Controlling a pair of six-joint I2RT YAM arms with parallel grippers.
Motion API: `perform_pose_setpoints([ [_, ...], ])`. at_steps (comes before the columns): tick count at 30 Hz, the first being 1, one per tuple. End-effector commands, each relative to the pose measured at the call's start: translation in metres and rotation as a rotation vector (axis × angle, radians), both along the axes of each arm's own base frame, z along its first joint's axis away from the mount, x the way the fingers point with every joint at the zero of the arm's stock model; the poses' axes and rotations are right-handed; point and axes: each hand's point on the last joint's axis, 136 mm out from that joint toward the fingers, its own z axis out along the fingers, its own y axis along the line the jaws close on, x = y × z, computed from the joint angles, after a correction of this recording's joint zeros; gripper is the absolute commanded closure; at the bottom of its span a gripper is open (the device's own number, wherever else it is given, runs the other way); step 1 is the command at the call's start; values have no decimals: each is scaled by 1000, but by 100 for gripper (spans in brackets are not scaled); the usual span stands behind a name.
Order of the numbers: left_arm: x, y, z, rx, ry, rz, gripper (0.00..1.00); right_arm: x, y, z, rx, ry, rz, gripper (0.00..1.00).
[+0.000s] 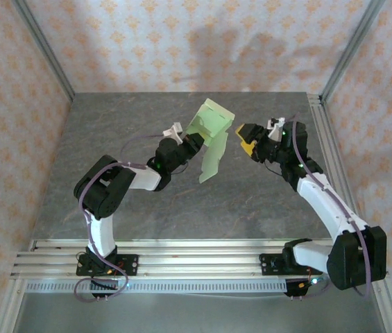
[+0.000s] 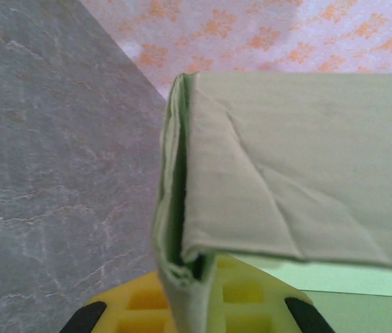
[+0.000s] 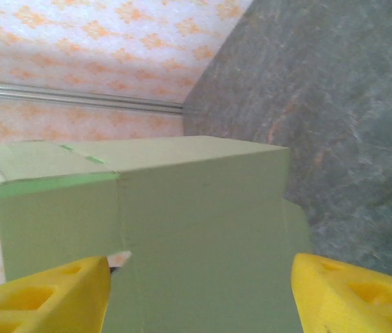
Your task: Fold the paper box
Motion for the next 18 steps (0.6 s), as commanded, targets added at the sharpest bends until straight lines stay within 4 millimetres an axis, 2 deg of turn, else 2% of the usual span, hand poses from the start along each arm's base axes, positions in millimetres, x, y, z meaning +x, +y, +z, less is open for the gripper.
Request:
perform_pose_setpoints([
  [1, -1, -4, 34, -62, -78, -26, 100, 13, 15, 41, 68, -109, 34, 31],
  [8, -1, -8, 37, -66, -91, -36, 100, 25, 32, 48, 78, -116, 80, 33],
  [14, 1, -11, 41, -74, -105, -44, 100, 28, 33, 31, 45, -65, 76, 43],
  [18, 3, -12, 42, -69, -108, -42, 100, 28, 35, 23, 18, -42, 82, 44],
])
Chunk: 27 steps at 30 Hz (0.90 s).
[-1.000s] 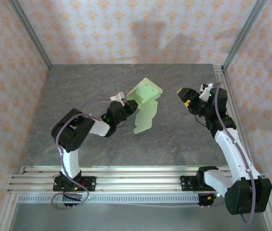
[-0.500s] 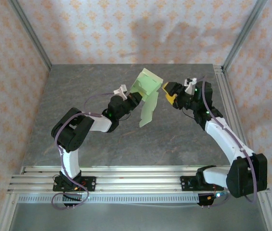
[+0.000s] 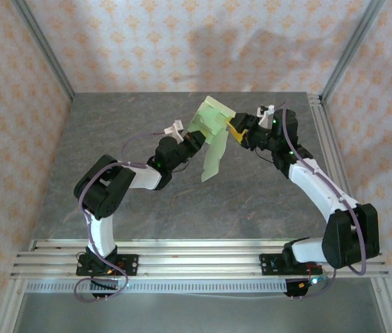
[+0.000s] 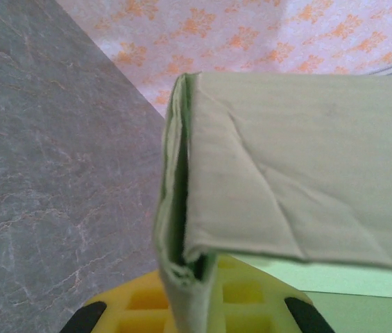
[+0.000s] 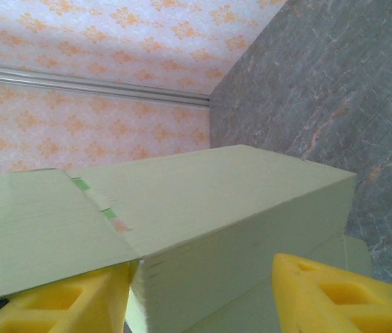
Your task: Fold the paper box
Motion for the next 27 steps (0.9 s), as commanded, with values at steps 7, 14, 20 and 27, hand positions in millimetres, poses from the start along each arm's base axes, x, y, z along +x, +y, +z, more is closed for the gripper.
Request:
perform_pose_setpoints([
  [7, 4, -7, 32, -28, -98, -19, 100, 3, 4, 2, -43, 9, 2, 58],
  [14, 8, -2, 25, 4, -87, 1, 100, 2, 0, 0, -81, 19, -7, 79],
  [20, 10, 6, 23, 128, -102, 29, 100, 1, -6, -6, -126, 45, -33, 66],
  [27, 6, 19, 33, 240, -113, 82, 100, -2, -12, -22, -202, 87, -38, 95],
])
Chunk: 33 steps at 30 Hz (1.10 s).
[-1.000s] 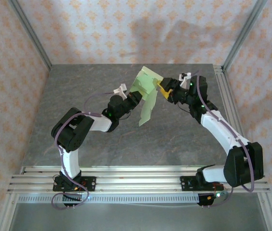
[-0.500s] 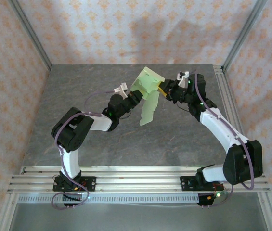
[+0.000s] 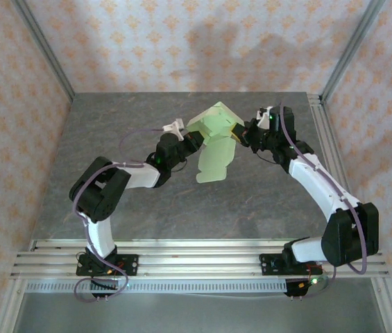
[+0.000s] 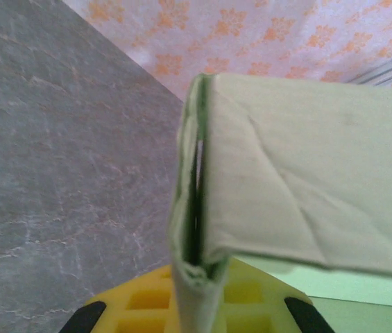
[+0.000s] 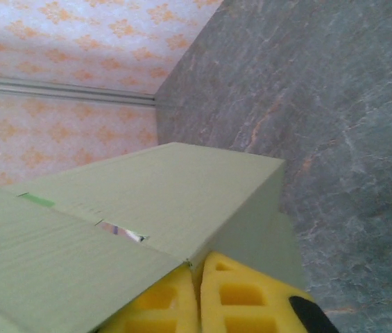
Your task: Fold the paper box
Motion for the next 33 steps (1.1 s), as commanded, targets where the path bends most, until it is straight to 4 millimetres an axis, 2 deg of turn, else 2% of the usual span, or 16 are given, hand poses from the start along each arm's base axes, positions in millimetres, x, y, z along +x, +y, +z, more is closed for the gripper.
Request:
perform_pose_setpoints([
  [1, 2, 8, 41, 35, -99, 40, 100, -1, -2, 0, -49, 5, -2, 95],
  [3, 1, 11, 40, 70, -100, 55, 100, -1, -4, -1, -66, 9, -4, 100],
  [5, 0, 13, 39, 103, -95, 58, 100, -1, -7, -4, -81, 16, -16, 100],
  [6, 0, 14, 39, 111, -99, 60, 100, -1, -7, -6, -86, 19, -19, 97],
  [8, 0, 14, 37, 130, -97, 60, 100, 0, -8, -8, -89, 20, -23, 77],
  [9, 0, 14, 36, 136, -96, 59, 100, 1, -8, -9, -89, 23, -25, 74],
  [12, 1, 13, 35, 140, -92, 58, 100, 4, -5, -10, -87, 18, -9, 100],
  [15, 2, 13, 34, 142, -88, 61, 100, 5, -3, -7, -90, 11, 1, 100],
  [16, 3, 14, 33, 144, -82, 66, 100, 5, -4, -6, -96, 5, -2, 92],
  [17, 3, 17, 31, 147, -71, 78, 100, 5, -5, -2, -103, -10, -3, 75],
  [19, 3, 21, 27, 160, -52, 100, 100, 3, -9, 3, -126, -40, -10, 52],
  [21, 4, 29, 23, 179, -31, 138, 100, 1, -17, 8, -169, -63, -30, 40],
  [23, 3, 38, 18, 204, -12, 182, 100, -3, -28, 13, -239, -90, -58, 34],
  [28, 0, 57, 0, 270, 31, 271, 100, -11, -53, 29, -403, -135, -111, 31],
  [31, 1, 58, -4, 268, 30, 275, 100, -13, -54, 42, -417, -169, -102, 30],
  [33, 1, 55, -4, 253, 23, 265, 100, -12, -44, 44, -381, -184, -62, 30],
])
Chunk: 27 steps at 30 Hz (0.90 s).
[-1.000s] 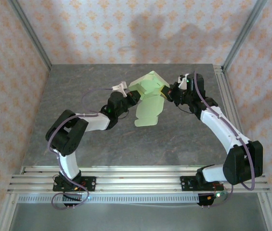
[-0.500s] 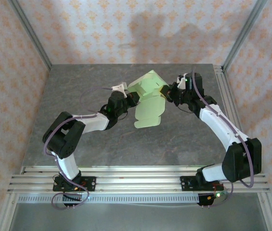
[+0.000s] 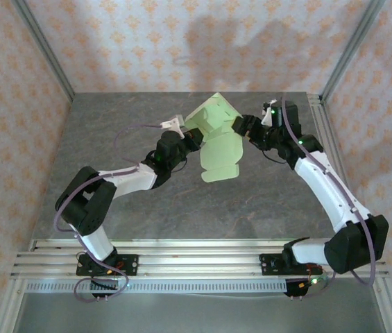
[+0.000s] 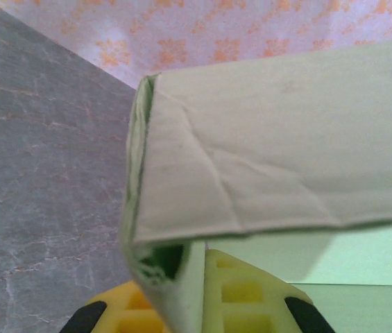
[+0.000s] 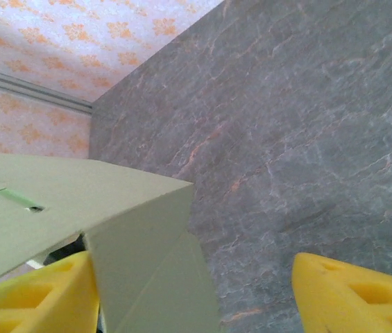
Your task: Fold the paper box
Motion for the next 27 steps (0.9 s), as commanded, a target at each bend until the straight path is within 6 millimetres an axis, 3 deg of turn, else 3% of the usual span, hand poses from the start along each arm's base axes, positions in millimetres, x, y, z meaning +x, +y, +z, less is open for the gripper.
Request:
perform_pose_setpoints([
  [1, 13, 42, -34, 106, 64, 160, 100, 0, -8, 20, -33, -73, 3, 29],
  [7, 11, 32, -23, 115, 70, 124, 100, -2, 27, 8, 64, -67, 178, 27],
  [15, 10, 46, -33, 196, 92, 184, 100, -3, 4, 41, 22, -199, 58, 27],
  [19, 12, 51, -43, 226, 130, 213, 100, -9, 7, 53, -41, -223, 59, 27],
  [27, 11, 52, -49, 243, 137, 218, 100, -13, 64, 66, -175, -273, 155, 28],
])
